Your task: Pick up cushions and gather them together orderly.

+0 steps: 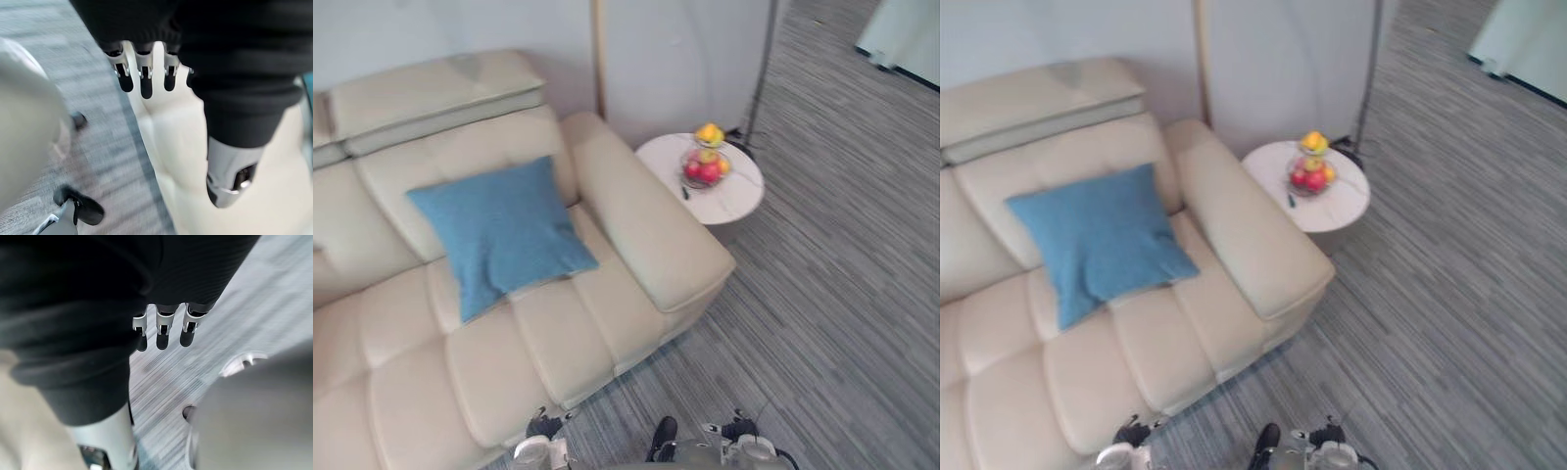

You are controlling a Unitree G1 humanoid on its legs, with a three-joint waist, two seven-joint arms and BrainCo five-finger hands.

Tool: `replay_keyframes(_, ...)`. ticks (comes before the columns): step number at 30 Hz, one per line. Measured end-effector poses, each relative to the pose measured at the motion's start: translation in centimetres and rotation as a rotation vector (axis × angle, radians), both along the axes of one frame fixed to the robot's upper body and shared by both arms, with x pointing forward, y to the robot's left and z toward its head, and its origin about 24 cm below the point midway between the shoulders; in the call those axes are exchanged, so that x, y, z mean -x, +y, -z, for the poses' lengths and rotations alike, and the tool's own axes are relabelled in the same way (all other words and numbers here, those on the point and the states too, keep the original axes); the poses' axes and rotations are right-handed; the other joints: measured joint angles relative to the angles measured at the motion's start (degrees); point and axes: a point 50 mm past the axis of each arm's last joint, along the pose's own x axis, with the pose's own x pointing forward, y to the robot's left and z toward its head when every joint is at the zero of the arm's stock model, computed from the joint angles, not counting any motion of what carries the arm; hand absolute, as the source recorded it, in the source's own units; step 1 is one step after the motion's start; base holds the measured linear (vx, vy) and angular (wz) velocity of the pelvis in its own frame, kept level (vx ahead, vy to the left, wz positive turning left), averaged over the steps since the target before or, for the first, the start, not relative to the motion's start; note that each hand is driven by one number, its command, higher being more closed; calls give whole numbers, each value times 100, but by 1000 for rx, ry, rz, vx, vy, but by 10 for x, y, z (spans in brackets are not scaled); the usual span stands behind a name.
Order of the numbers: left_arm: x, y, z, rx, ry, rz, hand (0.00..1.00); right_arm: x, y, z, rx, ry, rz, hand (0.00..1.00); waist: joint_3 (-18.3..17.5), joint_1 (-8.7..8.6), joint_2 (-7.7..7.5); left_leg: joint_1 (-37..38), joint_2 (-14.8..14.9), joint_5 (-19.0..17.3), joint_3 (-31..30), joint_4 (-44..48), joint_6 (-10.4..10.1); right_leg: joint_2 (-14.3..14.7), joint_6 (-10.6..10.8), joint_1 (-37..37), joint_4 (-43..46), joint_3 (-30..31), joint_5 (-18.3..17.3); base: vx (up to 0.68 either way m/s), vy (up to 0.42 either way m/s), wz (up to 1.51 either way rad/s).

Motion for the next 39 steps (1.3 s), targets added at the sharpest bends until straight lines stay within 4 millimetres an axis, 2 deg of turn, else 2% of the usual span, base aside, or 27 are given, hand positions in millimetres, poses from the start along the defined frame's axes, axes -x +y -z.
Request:
replay_keyframes(1,-3,0,-1,-2,-7,15,0,-2,-3,-1,7,-5,2,0,19,-24,34,83,27,9,39,46,-14,134,47,-29,9,271,-132,96,-250,-105)
replay_keyframes(3,-6,1,-2,-6,-14,48,0,-3,-4,-2,6,-13,12,0,58,-117,38,-42,288,9,14,770,-15,223,32,-101,153,495,-310,109,-229,-82)
replay_keyframes(4,-6,2,-2,-6,-13,49,0,-4,-4,-2,5,-18,13,0,121,-142,31,-254,617,28,-132,1698,26,328,-8,-31,215,677,-396,137,-251,-83)
replay_keyframes(5,-3,2,-1,-4,-7,36,0,-6,-3,-2,6,-22,13,0,238,-124,87,-499,999,148,-456,2769,454,536,-115,178,198,954,-448,120,-236,-108)
replay_keyframes(6,1,1,0,3,-2,21,0,-6,-3,-2,7,-19,9,0,286,-70,99,-770,1143,74,-898,3505,642,676,-154,284,217,1158,-516,118,-151,-118)
replay_keyframes(8,1,3,-1,-5,-5,24,0,-6,-3,-2,6,-16,12,0,296,-17,140,-1284,957,-244,-1653,4110,362,847,-274,365,289,1602,-648,136,-57,-132)
replay_keyframes(9,3,3,0,-8,-2,28,0,-5,-3,-1,4,-9,16,0,309,5,119,-1555,686,-348,-2051,4005,324,919,-227,429,271,1875,-660,179,-58,-154)
replay_keyframes(11,2,3,-1,-8,-11,26,0,-6,-3,-2,7,-10,17,0,323,54,113,-1778,382,-447,-2412,3477,247,1055,-149,518,267,2416,-670,213,-26,-152)
replay_keyframes(13,2,2,-1,-6,-14,22,0,-5,-3,-1,8,-7,15,0,326,100,114,-1882,-48,-490,-3056,2513,130,1194,-90,575,258,2987,-691,228,69,-159)
replay_keyframes(15,1,1,-2,-4,-17,23,0,-5,-2,-1,10,-6,12,0,315,136,107,-1877,-438,-437,-3778,1674,108,1269,1,602,255,3472,-731,253,150,-145)
replay_keyframes(16,1,0,-1,-2,-18,23,0,-5,-2,-1,11,-6,10,0,305,156,119,-1829,-576,-260,-4112,1188,206,1323,53,601,254,3788,-739,336,216,-146)
replay_keyframes(17,2,-2,-1,4,-13,22,0,-4,-3,-1,13,-4,10,0,284,163,157,-1718,-586,129,-4156,851,200,1408,145,597,275,4056,-785,287,183,-145)
replay_keyframes(18,3,-1,0,2,-10,21,0,-4,-2,-1,11,-3,10,0,275,180,162,-1606,-575,289,-4083,753,38,1427,193,610,307,4198,-814,316,213,-115)
replay_keyframes(19,3,3,-1,-6,-8,18,0,-3,-1,-1,8,-2,11,0,202,153,72,-1503,-570,292,-3783,648,58,1336,362,603,308,4287,-883,321,201,-91)
replay_keyframes(21,1,4,-2,-11,-14,21,0,4,3,2,-3,13,20,0,155,164,-49,-1386,-581,236,-3474,577,145,1215,510,674,183,4287,-836,319,205,-74)
replay_keyframes(24,-1,3,-1,-8,-9,35,0,5,3,2,-10,12,32,0,155,204,-72,-965,-557,73,-2911,366,250,1124,621,727,153,4251,-834,169,107,-86)
replay_keyframes(26,2,3,0,-13,8,52,0,-4,6,0,-21,-9,26,0,203,219,4,-652,-456,42,-2326,256,252,941,997,466,565,3465,-967,136,28,-120)
replay_keyframes(27,2,3,0,-19,10,74,0,-6,7,0,-23,-11,21,0,203,221,-5,-584,-434,42,-2156,236,252,782,969,386,643,2974,-984,95,-24,-117)
replay_keyframes(28,1,4,0,-35,13,113,0,-9,10,0,-28,-11,7,0,203,209,3,-485,-406,42,-1913,199,252,378,810,290,612,1907,-985,123,-76,-118)
replay_keyframes(29,3,8,0,-48,25,134,0,-10,12,1,-34,-7,-5,0,212,212,-39,-406,-399,41,-1752,198,253,46,626,238,449,1088,-869,133,-115,-117)
replay_keyframes(30,4,11,1,-56,35,141,0,-11,12,1,-34,-4,-7,0,191,209,-83,-356,-392,30,-1685,196,236,-48,453,188,461,789,-776,169,-188,-105)
replay_keyframes(31,4,12,1,-59,44,144,0,-12,7,0,-20,-8,-7,0,201,183,-12,-275,-298,29,-1669,188,229,64,323,226,477,657,-684,191,-221,-94)
replay_keyframes(34,2,1,2,-37,43,179,0,-3,-11,1,17,27,8,0,211,152,228,-18,-188,20,-1656,180,214,390,262,340,310,1019,-704,218,-187,-80)
replay_keyframes(35,1,0,2,-34,42,182,0,-3,-14,1,25,29,11,0,211,134,241,-45,-134,15,-1658,338,205,423,243,375,263,1067,-716,180,-130,-60)
replay_keyframes(37,-1,0,2,-32,40,184,0,4,-22,1,39,39,36,0,248,48,256,-479,200,-7,-1745,1843,166,590,178,668,56,1179,-762,162,-124,-41)
replay_keyframes(38,-1,-1,2,-26,40,180,0,5,-22,1,40,37,45,0,296,49,326,-774,453,135,-1895,2836,380,712,127,879,-30,1245,-805,159,-73,-60)
replay_keyframes(39,0,-3,2,-8,32,149,0,3,-23,0,42,26,52,0,401,84,357,-1162,645,435,-2127,3878,894,797,20,1087,-15,1476,-969,156,28,-97)
